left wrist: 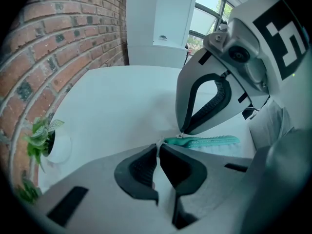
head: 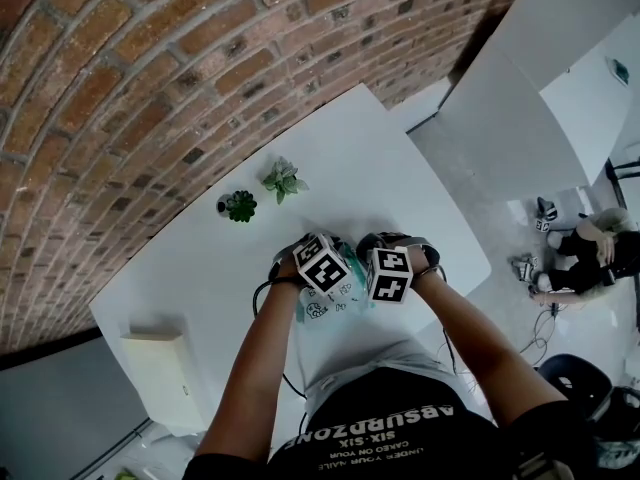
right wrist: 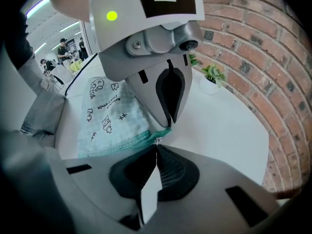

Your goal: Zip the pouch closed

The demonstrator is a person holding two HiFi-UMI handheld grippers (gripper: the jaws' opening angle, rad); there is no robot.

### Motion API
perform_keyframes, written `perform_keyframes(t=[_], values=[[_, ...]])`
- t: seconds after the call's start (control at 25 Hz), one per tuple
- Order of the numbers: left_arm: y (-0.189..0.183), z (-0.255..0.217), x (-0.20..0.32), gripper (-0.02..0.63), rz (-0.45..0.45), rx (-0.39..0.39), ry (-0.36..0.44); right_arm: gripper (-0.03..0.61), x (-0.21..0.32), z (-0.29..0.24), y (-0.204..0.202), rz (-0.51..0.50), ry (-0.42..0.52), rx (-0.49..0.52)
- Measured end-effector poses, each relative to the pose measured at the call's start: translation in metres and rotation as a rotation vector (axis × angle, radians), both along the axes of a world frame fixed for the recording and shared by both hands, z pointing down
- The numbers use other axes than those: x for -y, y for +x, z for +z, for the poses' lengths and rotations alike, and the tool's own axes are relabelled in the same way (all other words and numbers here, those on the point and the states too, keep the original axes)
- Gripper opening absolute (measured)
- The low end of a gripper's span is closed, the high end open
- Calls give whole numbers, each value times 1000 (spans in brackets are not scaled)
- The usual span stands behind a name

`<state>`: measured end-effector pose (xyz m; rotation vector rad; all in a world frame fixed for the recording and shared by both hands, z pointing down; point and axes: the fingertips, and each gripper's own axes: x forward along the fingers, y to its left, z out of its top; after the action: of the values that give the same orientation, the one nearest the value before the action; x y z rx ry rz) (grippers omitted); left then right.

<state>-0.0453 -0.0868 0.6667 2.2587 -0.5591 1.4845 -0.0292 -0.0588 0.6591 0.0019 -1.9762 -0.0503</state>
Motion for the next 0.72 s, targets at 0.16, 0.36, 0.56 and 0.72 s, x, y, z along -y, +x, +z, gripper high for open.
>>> perform_keyframes(t=[0.16, 0.36, 0.56, 0.72], values=[[0, 0, 0, 25, -4, 6, -3, 2, -1, 0, 1, -20, 13, -11], [0, 0, 0, 25, -3, 7, 4, 2, -2, -1, 2, -34, 2, -22], [0, 0, 0, 25, -5, 8, 4, 2, -5, -3, 2, -49, -3, -26], [0, 0, 0, 25, -6, 6, 7, 2, -5, -4, 2, -49, -1, -28]])
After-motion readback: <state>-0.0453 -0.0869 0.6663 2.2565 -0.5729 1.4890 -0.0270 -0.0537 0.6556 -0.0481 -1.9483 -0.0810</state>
